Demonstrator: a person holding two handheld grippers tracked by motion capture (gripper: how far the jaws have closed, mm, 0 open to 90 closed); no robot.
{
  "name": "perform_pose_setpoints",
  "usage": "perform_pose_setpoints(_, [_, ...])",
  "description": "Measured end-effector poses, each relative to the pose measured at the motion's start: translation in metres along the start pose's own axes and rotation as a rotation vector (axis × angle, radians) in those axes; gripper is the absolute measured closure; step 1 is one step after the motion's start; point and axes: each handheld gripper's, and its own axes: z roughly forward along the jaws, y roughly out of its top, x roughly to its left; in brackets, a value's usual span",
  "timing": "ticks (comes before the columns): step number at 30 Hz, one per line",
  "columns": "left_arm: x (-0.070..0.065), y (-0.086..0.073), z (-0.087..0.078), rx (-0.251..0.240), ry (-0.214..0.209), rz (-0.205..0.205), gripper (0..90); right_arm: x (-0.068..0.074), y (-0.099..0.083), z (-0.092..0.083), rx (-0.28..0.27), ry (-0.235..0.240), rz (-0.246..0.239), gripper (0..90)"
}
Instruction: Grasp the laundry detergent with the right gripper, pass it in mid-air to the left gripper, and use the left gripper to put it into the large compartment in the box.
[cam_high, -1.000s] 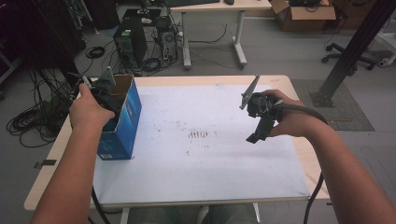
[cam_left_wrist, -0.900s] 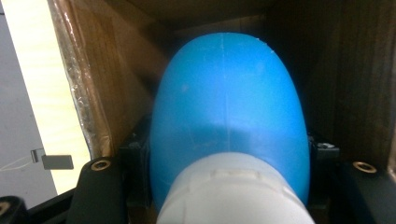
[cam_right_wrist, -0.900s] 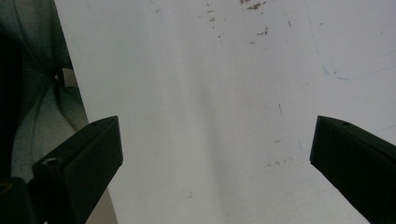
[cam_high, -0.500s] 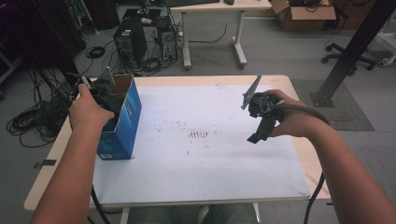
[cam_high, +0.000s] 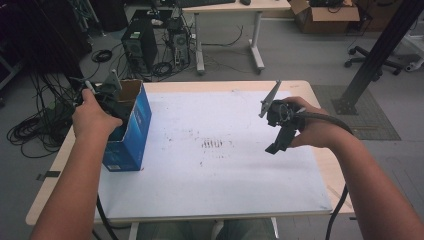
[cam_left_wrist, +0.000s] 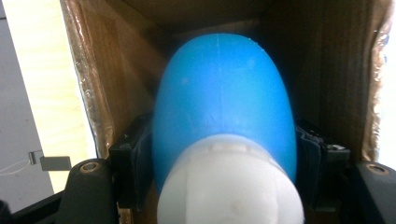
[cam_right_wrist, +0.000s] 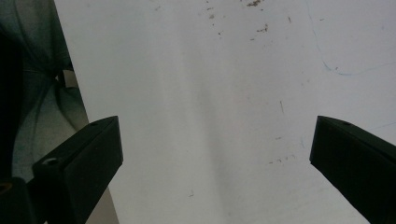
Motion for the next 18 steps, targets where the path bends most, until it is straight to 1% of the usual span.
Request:
perform_pose_setpoints(4, [0.0,-0.001,-0.004,-0.002,0.0,-0.002,32.3,0.001,0.0,0.0,-0.002,0.0,0.0,2.3])
perform_pose_setpoints(5, [0.0,-0.001,-0.005,-0.003,0.009,-0.002,32.0,0.001,0.0,-0.001,-0.001,0.0,-0.001,2.4])
perform_pose_setpoints(8, [-0.001,-0.001,-0.012,-0.009,0.017,0.0,31.3,0.001,0.001,-0.002,-0.004,-0.002,0.0,2.3])
perform_pose_setpoints(13, [0.0,-0.002,-0.023,-0.028,0.019,-0.003,30.7,0.001,0.0,-0.003,-0.01,-0.004,-0.001,2.3])
perform_pose_setpoints(15, [0.0,-0.003,-0.026,-0.028,0.021,-0.002,30.1,0.002,0.0,-0.004,-0.01,-0.004,0.0,2.3])
perform_pose_setpoints(18, [0.0,-0.004,-0.03,-0.029,0.027,-0.001,27.2,0.002,0.0,-0.003,-0.014,-0.002,-0.002,2.3])
